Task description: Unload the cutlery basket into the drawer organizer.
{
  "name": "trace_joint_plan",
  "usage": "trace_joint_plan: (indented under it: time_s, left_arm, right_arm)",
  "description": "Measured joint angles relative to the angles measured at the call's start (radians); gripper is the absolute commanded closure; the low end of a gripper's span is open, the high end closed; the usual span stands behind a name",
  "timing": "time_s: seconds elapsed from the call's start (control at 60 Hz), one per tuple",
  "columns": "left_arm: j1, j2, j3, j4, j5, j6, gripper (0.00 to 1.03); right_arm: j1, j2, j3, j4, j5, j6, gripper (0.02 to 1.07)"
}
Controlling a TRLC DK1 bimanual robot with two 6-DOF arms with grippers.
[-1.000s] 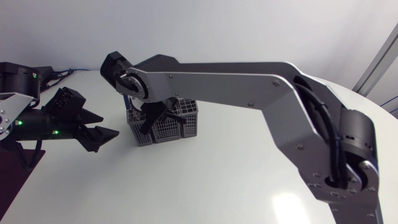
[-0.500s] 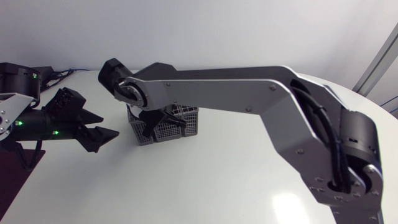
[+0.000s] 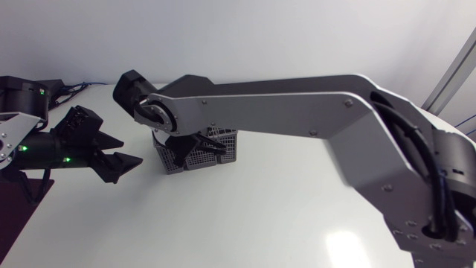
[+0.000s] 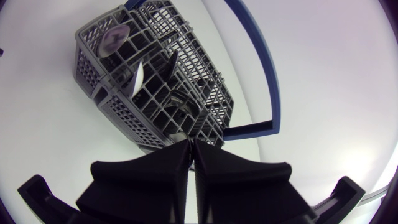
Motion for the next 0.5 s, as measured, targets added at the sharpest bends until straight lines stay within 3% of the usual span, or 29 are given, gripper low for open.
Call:
trace_joint_plan:
  time_s: [0.5]
  left_arm:
    - [0.000,-0.028,-0.005,-0.001,0.000,0.000,0.11]
  right_arm:
    - [0.066,-0.122,-0.149,0.119,0.111,-0.138,1.01]
